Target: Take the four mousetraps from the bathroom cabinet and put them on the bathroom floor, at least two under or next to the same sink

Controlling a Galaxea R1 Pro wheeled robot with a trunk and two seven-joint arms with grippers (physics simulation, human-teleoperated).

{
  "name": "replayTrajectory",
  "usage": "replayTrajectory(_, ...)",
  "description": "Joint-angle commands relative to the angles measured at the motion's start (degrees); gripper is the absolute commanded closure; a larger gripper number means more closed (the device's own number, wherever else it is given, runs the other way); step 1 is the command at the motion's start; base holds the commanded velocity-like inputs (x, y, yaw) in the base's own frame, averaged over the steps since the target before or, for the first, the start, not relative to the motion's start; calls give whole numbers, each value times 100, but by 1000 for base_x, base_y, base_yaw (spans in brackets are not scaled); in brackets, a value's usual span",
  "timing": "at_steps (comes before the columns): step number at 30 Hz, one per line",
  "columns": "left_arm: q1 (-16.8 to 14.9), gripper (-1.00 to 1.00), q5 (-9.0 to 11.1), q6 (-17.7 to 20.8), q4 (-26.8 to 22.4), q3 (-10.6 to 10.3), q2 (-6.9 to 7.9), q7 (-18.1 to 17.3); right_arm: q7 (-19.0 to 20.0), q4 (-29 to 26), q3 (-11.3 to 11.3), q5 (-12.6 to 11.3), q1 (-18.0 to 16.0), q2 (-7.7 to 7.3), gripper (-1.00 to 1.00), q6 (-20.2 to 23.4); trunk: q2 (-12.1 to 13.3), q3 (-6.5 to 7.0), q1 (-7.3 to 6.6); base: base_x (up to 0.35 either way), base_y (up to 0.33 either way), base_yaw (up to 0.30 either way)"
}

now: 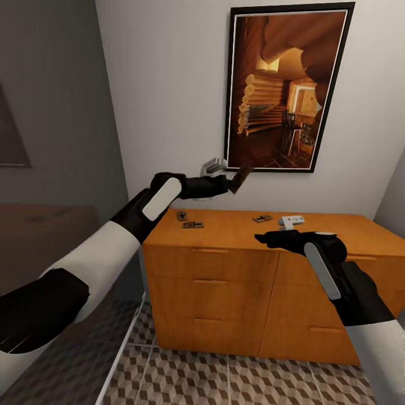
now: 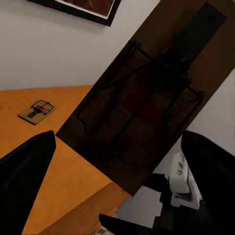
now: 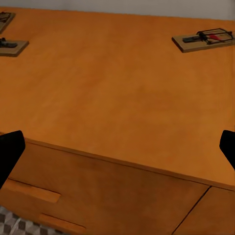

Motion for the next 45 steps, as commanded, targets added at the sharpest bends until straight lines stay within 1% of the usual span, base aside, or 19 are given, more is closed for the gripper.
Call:
replayTrajectory(1,-6,100,-5,52,-147,102,4,195,-5,-1,26,18,-6,3,-100,20,-3,-7,0,0,0,0)
replayTrajectory(2,-6,100,-4,66,-226,160,6,307,-11,2,40,18,-6,5,-100,20,-3,-7,0,0,0,0)
replayTrajectory(3,-6,100,0,89,-384,276,8,535,-21,6,70,18,-6,8,-100,21,-3,-7,0,0,0,0)
replayTrajectory(5,-6,100,1,107,-531,366,9,758,-27,9,101,18,-6,9,-100,20,-3,-7,0,0,0,0)
replayTrajectory(6,-6,100,2,119,-653,425,10,952,-31,11,132,18,-6,12,-100,19,-3,-7,0,0,0,0)
replayTrajectory(8,-6,100,2,129,-780,477,11,1153,-38,10,171,18,-6,15,-100,22,-3,-7,0,0,0,0)
replayTrajectory(11,-6,100,4,136,-867,517,11,1302,-38,2,208,18,-6,18,-100,25,-3,-7,0,0,0,0)
replayTrajectory(16,-6,100,5,139,-888,535,12,1359,-28,-9,232,16,-32,39,-100,38,-3,-7,0,0,0,0)
replayTrajectory(20,-6,100,9,139,-916,540,12,1370,-23,-2,362,-15,-177,91,-100,63,-3,-7,0,0,0,0)
replayTrajectory(22,-6,100,10,139,-927,544,12,1372,-17,2,553,-27,-285,123,-100,73,-3,-7,0,0,0,0)
replayTrajectory(24,-6,100,11,139,-931,545,12,1373,-17,0,671,-26,-317,139,-100,75,-3,-7,0,0,0,0)
replayTrajectory(26,-6,100,11,139,-935,545,12,1374,-15,-12,902,-26,-351,172,-100,78,-3,-7,0,0,0,0)
replayTrajectory(28,-6,100,11,139,-937,546,12,1374,-10,-30,1025,-26,-363,190,-100,63,-3,-7,0,0,0,0)
replayTrajectory(30,-6,100,14,139,-938,550,12,1374,7,-45,1087,-30,-369,204,-100,47,-3,-7,0,0,0,0)
replayTrajectory(33,-6,100,21,139,-943,554,12,1374,54,-52,1119,-33,-373,215,-100,28,-3,-7,0,0,0,0)
replayTrajectory(35,-6,100,65,139,-963,555,13,1374,83,-54,1130,-34,-374,219,-100,17,-3,-7,0,0,0,0)
replayTrajectory(39,-6,100,331,139,-987,551,23,1381,173,-58,1139,-35,-375,221,-100,-83,-3,-7,0,0,0,0)
replayTrajectory(41,-6,100,427,139,-992,550,53,1382,225,-58,1140,-33,-375,218,-100,-125,-3,-7,0,0,0,9)
replayTrajectory(45,-6,100,509,139,-997,542,107,1383,261,-57,1153,-28,-375,222,-100,-156,-3,-7,0,0,0,127)
